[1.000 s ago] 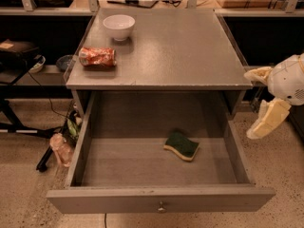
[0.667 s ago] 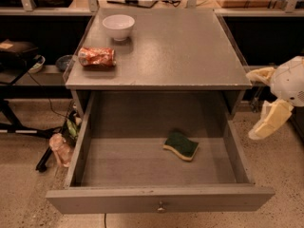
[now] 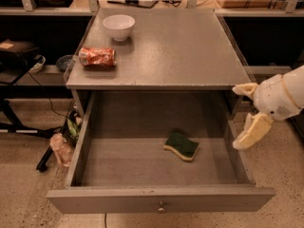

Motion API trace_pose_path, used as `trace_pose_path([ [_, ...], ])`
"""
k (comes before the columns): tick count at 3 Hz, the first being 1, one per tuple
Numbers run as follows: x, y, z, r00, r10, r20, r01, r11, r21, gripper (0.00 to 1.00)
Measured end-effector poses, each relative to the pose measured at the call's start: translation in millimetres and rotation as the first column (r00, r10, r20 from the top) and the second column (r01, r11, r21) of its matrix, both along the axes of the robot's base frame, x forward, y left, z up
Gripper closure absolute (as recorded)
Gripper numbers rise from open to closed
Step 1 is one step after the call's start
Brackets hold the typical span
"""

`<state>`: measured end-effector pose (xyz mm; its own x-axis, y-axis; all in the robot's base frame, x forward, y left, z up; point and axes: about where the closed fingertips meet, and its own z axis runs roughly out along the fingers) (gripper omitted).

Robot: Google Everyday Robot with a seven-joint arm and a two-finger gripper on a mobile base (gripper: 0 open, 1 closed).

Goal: Pick sponge from top drawer and place on counter

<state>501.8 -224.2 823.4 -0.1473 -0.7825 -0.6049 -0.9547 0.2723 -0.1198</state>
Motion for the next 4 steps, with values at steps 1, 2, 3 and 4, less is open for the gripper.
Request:
trace_pose_path([
  [1,-1.1,11.4,-13.4,0.9997,0.010,-0.024,-0.010,1.000,0.017,0.00],
  [2,-6.0,17.6,-19.3,0.9985,0.024,-0.050,-0.023,0.999,0.029,0.00],
  [3,-11.0,21.7,-25.1,0.9965,0.032,-0.078,-0.029,0.999,0.040,0.00],
  [4,-12.4,26.8,-28.5,0.9959,0.035,-0.083,-0.032,0.999,0.039,0.00],
])
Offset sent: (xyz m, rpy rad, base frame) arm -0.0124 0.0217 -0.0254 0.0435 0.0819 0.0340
